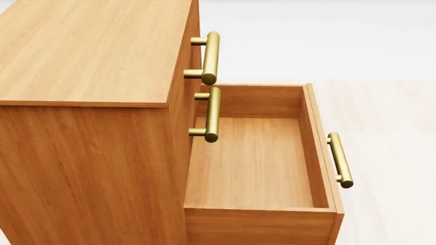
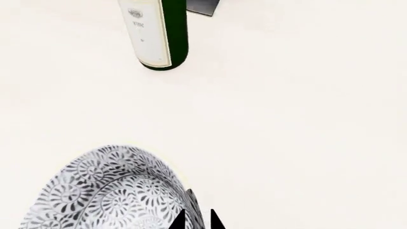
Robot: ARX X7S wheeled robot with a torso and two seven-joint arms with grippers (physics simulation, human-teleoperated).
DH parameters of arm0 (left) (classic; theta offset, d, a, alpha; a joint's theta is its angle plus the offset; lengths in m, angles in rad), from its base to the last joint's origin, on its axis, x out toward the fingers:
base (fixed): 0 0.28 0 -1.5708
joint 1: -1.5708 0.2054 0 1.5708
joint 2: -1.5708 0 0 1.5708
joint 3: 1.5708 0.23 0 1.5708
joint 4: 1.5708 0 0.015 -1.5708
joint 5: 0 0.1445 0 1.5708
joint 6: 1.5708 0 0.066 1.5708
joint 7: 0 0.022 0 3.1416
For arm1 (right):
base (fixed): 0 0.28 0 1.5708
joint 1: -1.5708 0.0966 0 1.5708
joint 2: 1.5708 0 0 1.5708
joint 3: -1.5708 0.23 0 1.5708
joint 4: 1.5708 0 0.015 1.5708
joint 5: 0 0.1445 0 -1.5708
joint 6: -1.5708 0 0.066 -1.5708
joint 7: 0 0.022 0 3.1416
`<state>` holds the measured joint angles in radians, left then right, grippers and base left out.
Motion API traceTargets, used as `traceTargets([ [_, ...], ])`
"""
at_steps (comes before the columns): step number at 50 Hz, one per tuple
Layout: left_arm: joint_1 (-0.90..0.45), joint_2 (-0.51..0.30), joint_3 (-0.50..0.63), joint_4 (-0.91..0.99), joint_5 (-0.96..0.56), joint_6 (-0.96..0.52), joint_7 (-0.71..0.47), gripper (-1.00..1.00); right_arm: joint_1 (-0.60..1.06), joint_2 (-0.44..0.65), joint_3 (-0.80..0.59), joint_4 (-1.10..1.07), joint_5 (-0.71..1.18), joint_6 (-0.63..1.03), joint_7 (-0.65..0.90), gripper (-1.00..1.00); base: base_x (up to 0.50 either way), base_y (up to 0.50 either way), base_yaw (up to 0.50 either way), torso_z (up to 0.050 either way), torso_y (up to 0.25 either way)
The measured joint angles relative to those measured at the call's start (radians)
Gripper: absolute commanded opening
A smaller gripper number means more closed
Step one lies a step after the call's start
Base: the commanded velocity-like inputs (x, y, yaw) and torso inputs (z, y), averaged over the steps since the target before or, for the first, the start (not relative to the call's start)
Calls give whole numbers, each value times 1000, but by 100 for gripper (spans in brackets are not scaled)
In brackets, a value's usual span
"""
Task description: Put the bowl in the bottom drawer of the cabinet and close it.
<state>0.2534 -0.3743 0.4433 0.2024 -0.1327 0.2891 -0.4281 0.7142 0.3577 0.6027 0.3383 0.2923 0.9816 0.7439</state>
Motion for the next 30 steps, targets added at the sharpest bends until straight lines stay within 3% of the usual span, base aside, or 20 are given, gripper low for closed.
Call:
traceTargets([
  [15,-1,-3,4,-5,-3,8,-1,100,5,16,-126,-152,4,-45,-76,-100,0,0,0,0,0],
  [30,3,-8,7,3,-6,8,-4,100,126,58,-307,-186,-21,-74,-157,-100,0,0,0,0,0],
])
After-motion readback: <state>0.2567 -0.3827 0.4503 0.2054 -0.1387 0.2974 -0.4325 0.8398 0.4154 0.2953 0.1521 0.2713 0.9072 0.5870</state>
